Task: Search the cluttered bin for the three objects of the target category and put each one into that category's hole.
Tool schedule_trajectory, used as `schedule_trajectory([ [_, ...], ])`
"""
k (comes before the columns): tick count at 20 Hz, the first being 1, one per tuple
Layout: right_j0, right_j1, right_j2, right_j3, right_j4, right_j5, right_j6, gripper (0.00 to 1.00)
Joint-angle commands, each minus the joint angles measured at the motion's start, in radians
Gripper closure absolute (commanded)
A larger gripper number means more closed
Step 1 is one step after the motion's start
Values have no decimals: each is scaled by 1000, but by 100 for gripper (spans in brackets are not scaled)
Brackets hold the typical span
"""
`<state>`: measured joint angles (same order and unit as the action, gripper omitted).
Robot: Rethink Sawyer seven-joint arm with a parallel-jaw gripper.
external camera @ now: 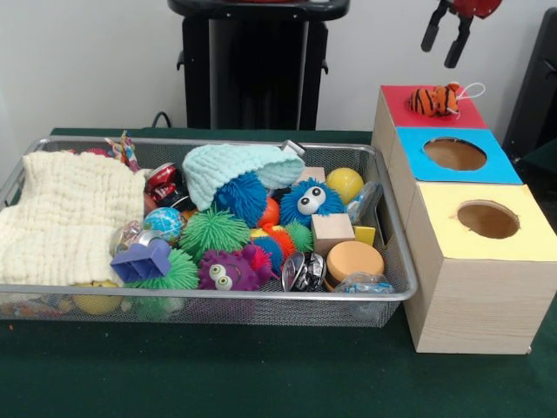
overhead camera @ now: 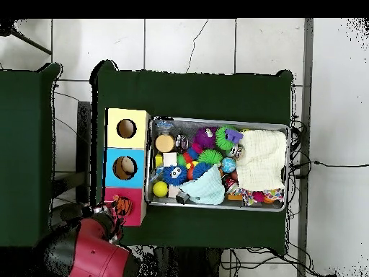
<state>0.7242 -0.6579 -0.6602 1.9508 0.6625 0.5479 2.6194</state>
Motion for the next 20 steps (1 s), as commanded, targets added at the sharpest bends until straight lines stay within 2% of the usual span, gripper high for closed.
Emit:
schedule_trajectory([
  [1, -43, -16, 121, 30, 28, -52, 182, 0],
  [7, -65, -16, 142, 48, 32, -93, 167, 0],
  [14, -143, 5, 250, 105, 41, -258, 140, 0],
  [20, -178, 1, 306, 131, 26, -318, 155, 0],
])
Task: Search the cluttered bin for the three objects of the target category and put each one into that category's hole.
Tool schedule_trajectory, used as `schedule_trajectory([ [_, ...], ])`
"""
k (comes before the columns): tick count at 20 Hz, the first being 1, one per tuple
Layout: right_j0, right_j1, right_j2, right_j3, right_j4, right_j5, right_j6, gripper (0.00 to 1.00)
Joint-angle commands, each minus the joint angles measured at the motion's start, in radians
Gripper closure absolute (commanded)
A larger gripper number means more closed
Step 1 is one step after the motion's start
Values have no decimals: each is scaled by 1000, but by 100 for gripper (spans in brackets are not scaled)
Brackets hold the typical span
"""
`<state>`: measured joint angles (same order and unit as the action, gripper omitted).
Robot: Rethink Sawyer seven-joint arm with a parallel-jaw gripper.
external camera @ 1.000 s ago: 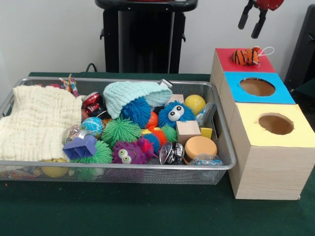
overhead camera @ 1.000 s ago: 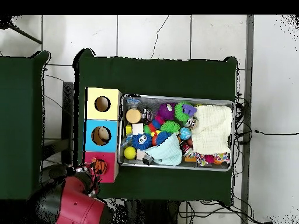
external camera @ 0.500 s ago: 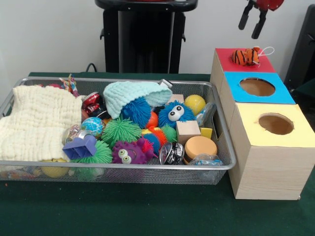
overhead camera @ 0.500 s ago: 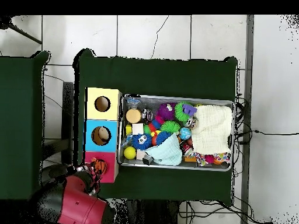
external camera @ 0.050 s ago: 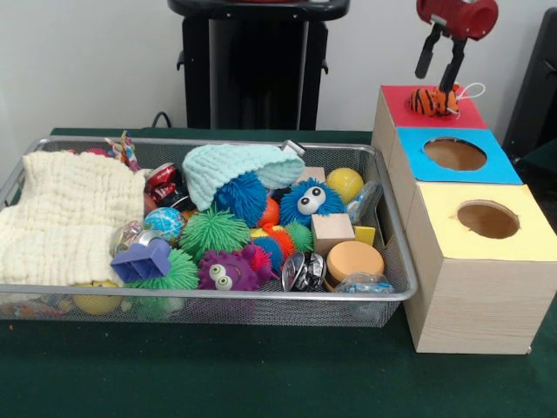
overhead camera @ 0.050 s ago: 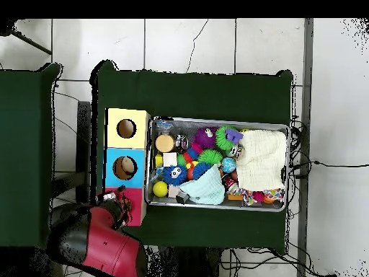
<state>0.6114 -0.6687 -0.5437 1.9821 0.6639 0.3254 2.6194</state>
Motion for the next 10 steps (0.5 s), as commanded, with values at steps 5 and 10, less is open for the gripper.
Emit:
schedule_trajectory([
  [5, -105, 52, 269, 127, 17, -217, 185, 0],
  [10, -111, 93, 333, 154, 16, -327, 242, 0],
])
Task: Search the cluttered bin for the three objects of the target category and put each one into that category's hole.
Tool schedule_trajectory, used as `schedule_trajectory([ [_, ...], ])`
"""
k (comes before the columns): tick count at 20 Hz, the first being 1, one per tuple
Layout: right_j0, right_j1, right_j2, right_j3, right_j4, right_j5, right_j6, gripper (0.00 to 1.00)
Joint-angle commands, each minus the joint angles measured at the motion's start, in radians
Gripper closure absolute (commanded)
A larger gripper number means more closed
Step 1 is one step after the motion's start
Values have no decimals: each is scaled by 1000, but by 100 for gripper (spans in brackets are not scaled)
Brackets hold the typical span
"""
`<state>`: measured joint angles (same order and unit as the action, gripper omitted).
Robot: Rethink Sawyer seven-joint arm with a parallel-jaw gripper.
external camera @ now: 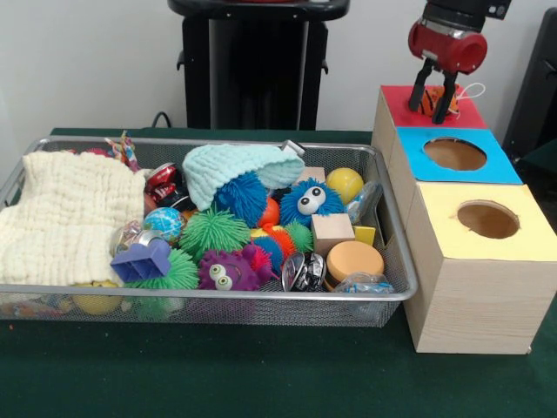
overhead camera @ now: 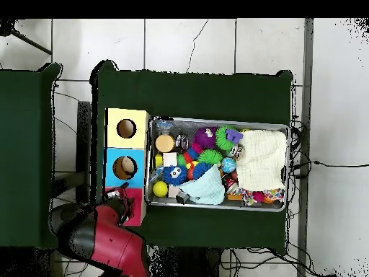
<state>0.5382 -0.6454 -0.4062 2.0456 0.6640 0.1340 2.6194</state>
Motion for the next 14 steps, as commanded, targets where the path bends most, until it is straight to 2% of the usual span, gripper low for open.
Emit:
schedule_trajectory([
  [1, -34, 83, 206, 92, 18, -159, 257, 0],
  [5, -15, 170, 237, 76, 35, -255, 300, 0],
  [8, 19, 219, 221, 53, 64, -285, 308, 0],
  [14, 28, 188, 212, 60, 85, -229, 275, 0],
])
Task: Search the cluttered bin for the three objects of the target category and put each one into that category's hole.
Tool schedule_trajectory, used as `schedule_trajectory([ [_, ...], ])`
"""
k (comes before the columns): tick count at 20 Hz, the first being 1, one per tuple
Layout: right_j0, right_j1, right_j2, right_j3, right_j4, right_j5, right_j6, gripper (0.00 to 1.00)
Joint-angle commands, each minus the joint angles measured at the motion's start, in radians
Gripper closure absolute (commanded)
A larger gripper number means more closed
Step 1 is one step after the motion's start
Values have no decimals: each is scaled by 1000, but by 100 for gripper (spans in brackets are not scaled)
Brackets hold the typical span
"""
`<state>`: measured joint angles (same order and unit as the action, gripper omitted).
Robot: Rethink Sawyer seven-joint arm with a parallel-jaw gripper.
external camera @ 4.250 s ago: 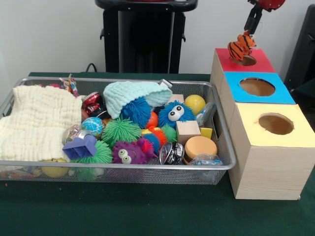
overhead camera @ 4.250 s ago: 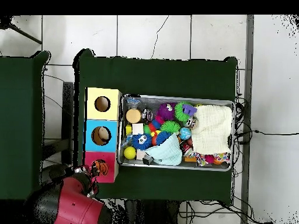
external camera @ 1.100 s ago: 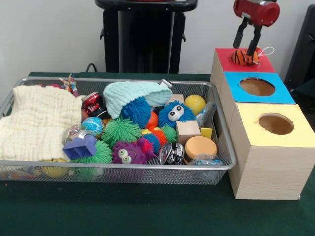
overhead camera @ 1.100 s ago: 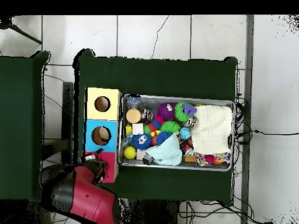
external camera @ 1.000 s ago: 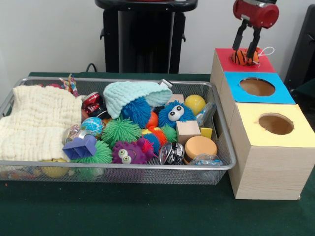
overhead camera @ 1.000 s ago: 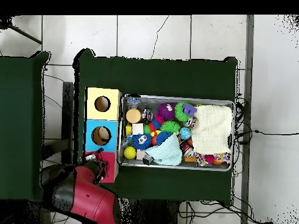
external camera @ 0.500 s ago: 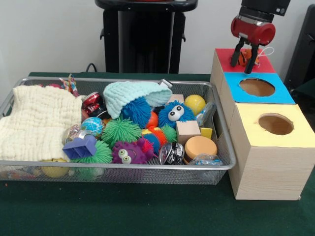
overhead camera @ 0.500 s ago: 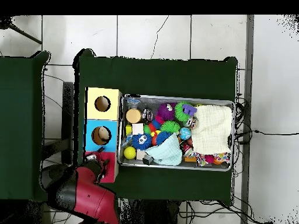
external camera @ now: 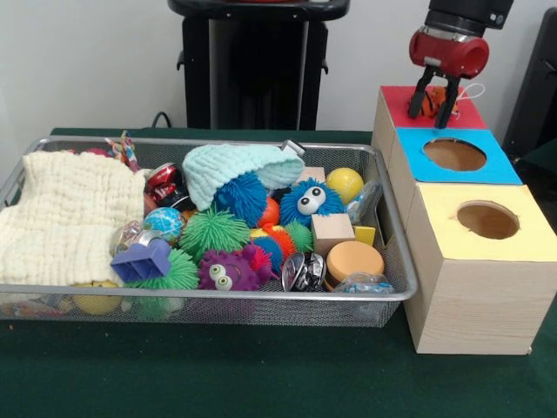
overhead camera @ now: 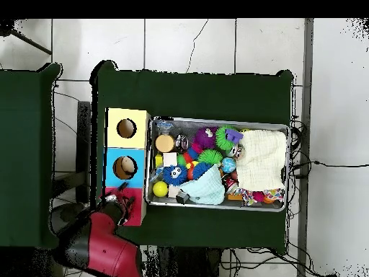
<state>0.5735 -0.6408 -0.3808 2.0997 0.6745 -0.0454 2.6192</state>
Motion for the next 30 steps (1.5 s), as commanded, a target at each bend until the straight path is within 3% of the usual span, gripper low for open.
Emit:
schedule_trajectory([
  [1, -2, 171, 178, 7, 82, -26, 267, 0],
  [7, 48, 66, 76, 10, 91, 180, 220, 0],
  [15, 70, -81, -112, -68, -15, 511, 213, 0],
  [22, 65, -93, -138, -89, -21, 549, 200, 0],
  [30, 62, -72, -101, -63, 8, 474, 200, 0],
])
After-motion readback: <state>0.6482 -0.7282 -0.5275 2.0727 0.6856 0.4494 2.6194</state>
